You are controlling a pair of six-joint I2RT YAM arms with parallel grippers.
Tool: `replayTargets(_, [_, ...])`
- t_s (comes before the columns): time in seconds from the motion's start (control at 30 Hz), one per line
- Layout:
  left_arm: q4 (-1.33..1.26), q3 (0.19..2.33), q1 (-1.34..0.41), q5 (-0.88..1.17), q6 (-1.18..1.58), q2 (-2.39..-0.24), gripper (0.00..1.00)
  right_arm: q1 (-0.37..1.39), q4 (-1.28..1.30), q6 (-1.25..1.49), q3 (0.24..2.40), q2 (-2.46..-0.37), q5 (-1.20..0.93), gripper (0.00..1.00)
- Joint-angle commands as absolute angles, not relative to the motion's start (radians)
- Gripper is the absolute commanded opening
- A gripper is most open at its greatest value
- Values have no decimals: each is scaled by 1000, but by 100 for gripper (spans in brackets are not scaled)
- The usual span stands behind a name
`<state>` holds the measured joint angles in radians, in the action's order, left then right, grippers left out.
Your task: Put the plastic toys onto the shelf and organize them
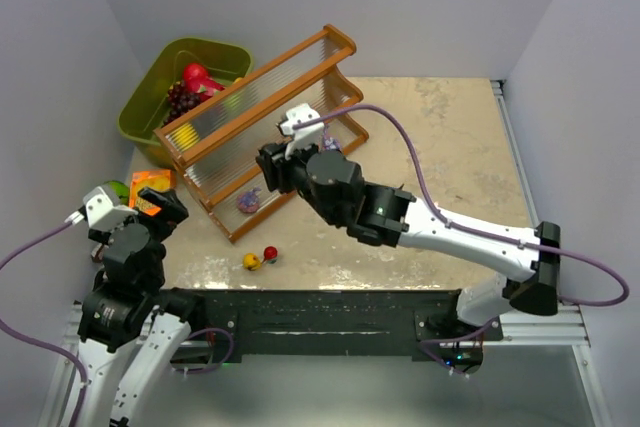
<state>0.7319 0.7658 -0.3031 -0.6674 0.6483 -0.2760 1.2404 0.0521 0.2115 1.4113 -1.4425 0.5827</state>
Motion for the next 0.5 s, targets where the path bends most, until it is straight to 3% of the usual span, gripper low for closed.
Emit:
replayTargets(0.0, [785,756,-299,-787,739,-242,100,1195,66,65,1581,-1546,448,25])
replayTargets(0.23, [782,735,-299,-802,761,-199,100,1129,130,5,1849,-1726,290,25])
replayTargets(0.47, [784,729,-299,-801,762,-201,100,1103,111,-40,1960,-1856,226,25])
